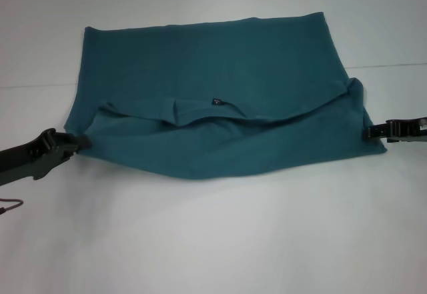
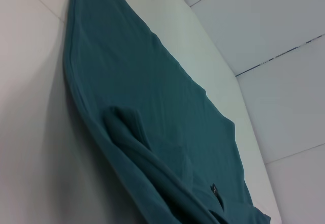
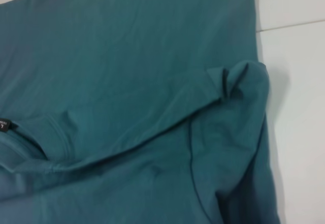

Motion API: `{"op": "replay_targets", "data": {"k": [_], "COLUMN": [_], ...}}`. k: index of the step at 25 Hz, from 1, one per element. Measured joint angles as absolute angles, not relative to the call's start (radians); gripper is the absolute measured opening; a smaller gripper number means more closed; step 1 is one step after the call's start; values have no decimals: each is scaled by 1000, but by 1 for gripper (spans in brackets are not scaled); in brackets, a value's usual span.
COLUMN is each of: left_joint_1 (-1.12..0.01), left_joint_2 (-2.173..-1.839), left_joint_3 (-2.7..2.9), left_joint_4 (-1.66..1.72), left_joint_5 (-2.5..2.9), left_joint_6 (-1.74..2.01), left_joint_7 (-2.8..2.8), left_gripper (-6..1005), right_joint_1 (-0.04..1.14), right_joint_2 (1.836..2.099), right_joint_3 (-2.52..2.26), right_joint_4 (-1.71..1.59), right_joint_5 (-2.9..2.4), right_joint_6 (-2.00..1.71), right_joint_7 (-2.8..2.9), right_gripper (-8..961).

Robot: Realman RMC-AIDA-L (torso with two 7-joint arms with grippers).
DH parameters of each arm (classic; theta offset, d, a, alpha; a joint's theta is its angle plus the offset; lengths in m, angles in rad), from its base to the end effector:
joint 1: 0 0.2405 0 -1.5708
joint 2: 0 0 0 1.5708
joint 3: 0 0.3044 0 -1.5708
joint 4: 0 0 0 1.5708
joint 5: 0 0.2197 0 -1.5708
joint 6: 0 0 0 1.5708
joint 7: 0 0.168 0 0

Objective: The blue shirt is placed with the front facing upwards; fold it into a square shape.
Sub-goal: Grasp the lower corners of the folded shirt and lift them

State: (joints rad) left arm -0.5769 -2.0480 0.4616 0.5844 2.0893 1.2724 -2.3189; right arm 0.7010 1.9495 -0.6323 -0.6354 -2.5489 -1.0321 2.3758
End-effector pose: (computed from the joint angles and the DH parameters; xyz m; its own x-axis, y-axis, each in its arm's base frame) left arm -0.3427 0.4156 -0.0125 -0.0754 0.7682 0.6357 0.9780 -0.0673 0.1973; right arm 0.3729 0.4657 0.0304 0.3338 -0.8229 -0.4597 -0.8920 -0.1181 -0.4364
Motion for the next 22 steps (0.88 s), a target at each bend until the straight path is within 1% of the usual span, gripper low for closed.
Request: {"op": "replay_targets", "data": {"k": [6, 12, 22], "left_joint_1": [-577, -575, -575], "left_joint_2": [-2048, -2049, -2049], "left_joint_3": [462, 463, 463], "left_joint_4": [583, 581, 581], "left_joint_5": [2089, 2089, 2089], "left_joint_6": [1269, 1264, 1261], "left_joint_7": [-2317, -2316, -2316], "left_gripper": [25, 25, 25], "right_joint_1": [703, 720, 736], "right_joint_2": [1958, 1962, 1967], "right_joint_3": [-632, -632, -633], "right_joint_4": [-616, -564, -544], "right_joint_5": [-2530, -2513, -2518], "right_joint_6": [-1006, -967, -951], "right_joint_7": [2332, 2303, 2298], "right_gripper": [668, 669, 597]}}
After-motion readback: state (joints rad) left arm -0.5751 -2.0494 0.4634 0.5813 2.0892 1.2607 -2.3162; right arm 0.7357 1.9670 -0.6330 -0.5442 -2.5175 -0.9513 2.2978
